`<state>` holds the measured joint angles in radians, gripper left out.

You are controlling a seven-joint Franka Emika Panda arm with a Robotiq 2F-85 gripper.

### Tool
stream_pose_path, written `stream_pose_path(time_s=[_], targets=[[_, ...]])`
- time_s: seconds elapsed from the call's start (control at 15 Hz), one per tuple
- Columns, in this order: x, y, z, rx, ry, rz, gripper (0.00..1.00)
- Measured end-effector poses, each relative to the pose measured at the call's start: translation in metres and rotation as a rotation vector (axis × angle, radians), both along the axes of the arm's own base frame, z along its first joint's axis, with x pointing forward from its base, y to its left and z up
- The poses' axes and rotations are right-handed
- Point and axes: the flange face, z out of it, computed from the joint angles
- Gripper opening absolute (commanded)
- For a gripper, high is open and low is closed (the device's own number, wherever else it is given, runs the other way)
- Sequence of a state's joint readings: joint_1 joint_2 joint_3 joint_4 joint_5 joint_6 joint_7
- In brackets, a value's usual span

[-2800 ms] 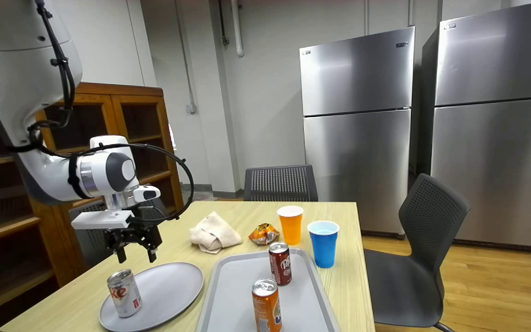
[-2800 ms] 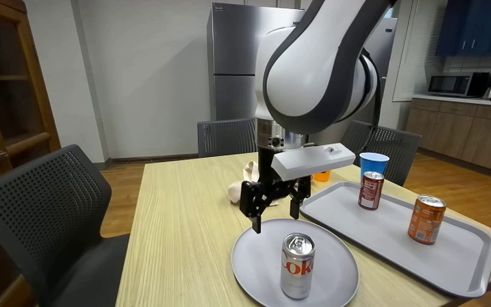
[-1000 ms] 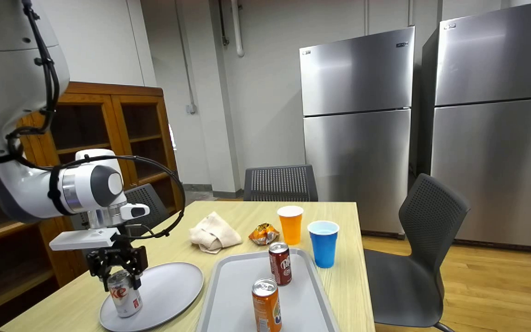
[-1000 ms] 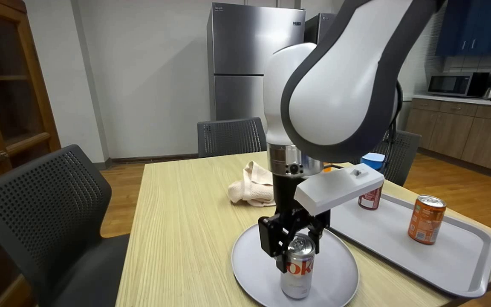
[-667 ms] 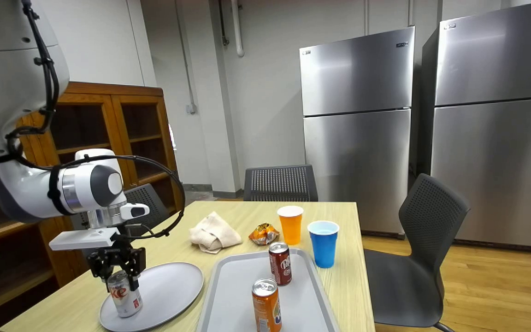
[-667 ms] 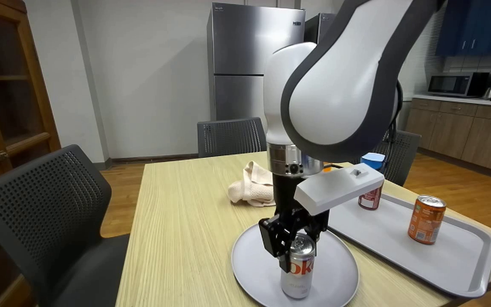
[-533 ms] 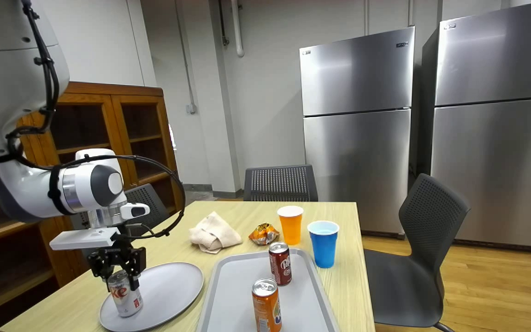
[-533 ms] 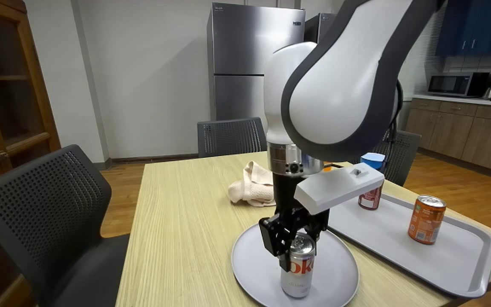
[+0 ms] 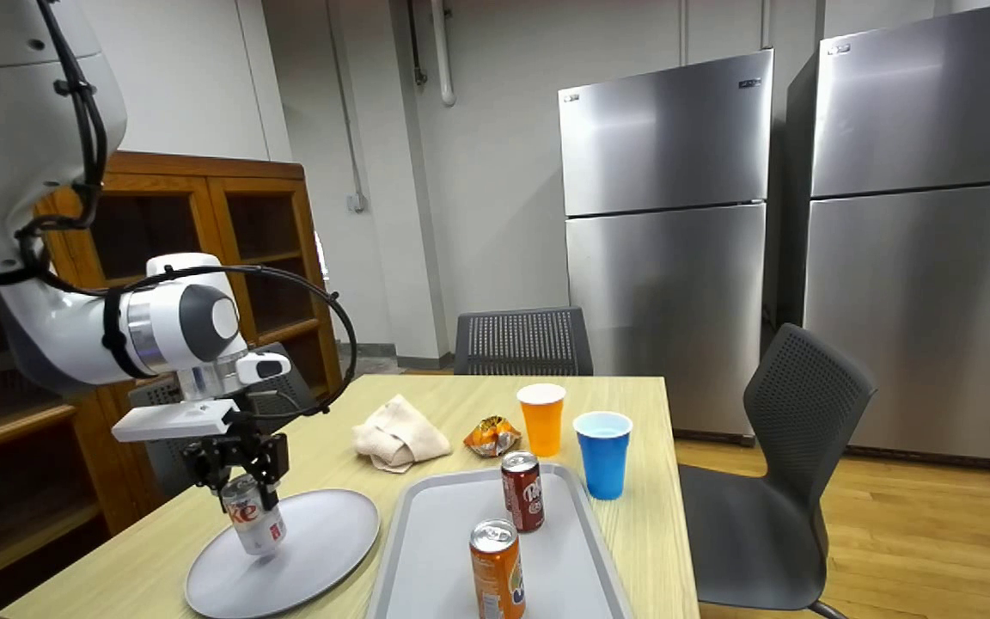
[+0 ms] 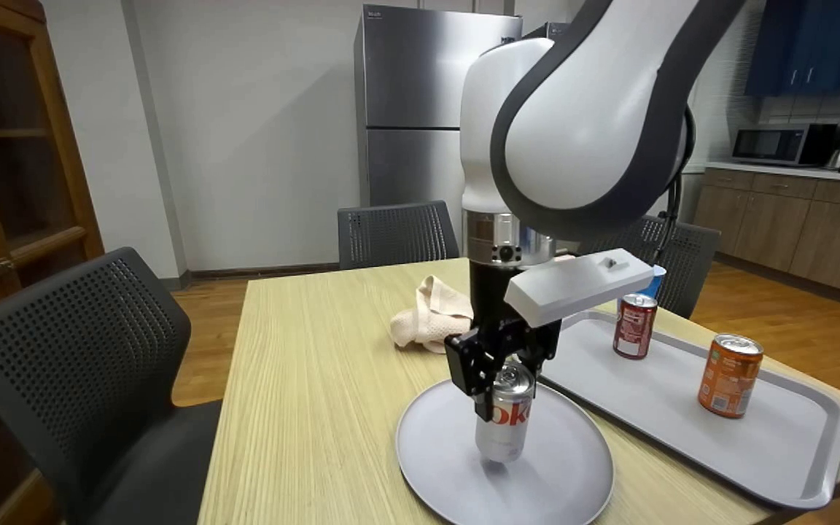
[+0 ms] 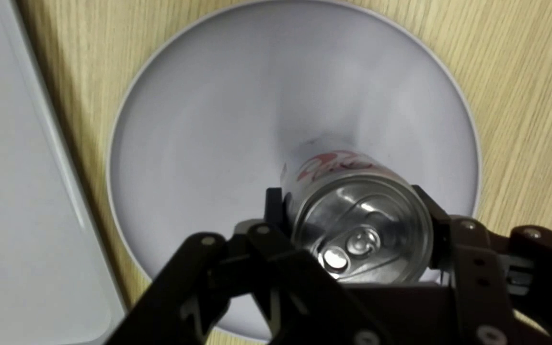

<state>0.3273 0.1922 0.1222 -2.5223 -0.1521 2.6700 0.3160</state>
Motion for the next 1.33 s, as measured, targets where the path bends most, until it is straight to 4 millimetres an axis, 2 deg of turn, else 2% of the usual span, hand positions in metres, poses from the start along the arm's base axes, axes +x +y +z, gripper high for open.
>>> stream_pose_path(time_s=[0.47, 1.33], targets=[[0.020, -0.025, 0.024, 0.011, -0.058, -0.059, 0.38], [0.054, -0.117, 0.037, -0.003, -0.094, -0.253, 0.38]])
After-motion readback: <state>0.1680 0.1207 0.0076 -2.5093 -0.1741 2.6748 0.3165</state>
